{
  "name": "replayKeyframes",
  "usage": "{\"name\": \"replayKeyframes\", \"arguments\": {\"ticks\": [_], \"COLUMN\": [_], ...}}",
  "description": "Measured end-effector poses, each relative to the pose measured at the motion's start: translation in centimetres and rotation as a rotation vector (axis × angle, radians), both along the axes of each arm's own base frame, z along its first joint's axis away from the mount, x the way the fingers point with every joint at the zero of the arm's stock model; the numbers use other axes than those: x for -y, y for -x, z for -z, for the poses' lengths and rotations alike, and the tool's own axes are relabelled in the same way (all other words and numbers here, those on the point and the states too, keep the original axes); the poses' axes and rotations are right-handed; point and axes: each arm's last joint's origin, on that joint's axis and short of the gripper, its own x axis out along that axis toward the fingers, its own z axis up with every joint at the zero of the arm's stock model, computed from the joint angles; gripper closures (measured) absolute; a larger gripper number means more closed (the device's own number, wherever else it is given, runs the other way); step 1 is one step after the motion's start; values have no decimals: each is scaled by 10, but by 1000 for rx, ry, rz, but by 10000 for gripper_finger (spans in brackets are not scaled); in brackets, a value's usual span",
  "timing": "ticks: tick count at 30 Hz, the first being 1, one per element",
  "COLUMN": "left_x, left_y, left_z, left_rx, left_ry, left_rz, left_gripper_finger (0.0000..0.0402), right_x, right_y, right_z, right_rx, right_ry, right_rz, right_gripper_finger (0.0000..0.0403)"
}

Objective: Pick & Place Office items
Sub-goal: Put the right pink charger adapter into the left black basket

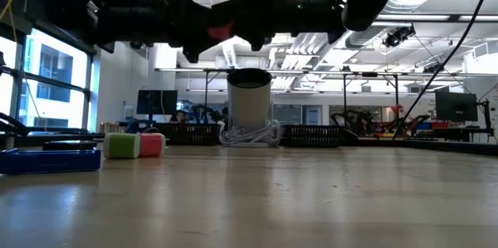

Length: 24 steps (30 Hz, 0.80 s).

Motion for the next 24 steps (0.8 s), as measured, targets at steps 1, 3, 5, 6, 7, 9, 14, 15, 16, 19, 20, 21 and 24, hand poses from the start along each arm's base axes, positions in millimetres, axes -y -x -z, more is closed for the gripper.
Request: {"name": "replayKeyframes", "arguments": {"ticks": [1,3,5,6,7,9,14,15,16,19,20,21,24], "left_x": [0,0,0,-1,-1,-1,-1,-1,-1,-1,-1,-1,-1], "left_y": [0,0,0,0,0,0,0,0,0,0,0,0,0], "left_z": [0,0,1,1,1,1,1,1,1,2,2,3,3], "left_rx": [-2,-5,-8,-10,-11,-12,-12,-12,-12,-21,-26,-29,-27], "left_ry": [1,2,3,3,4,5,6,7,7,0,-10,-19,-27], "left_rz": [-4,-15,-17,-18,-18,-19,-19,-19,-21,-32,-36,-39,-45], "left_gripper_finger": [203,203,203,203,202,202,202,202,202,208,214,224,255], "right_x": [0,0,0,0,0,0,0,0,0,2,2,2,2], "right_y": [0,0,0,0,0,0,0,1,1,1,1,1,1], "right_z": [0,1,2,2,3,4,5,5,5,6,7,7,7], "right_rx": [-2,-10,-22,-27,-31,-41,-50,-52,-55,-70,-72,-73,-73], "right_ry": [-1,-2,-4,-4,-5,-7,-12,-17,-21,-26,-28,-28,-26], "right_rz": [-6,-6,-5,-5,-5,-5,-11,-18,-23,-24,-25,-25,-23], "right_gripper_finger": [259,259,259,259,259,259,259,259,259,259,259,259,259]}}
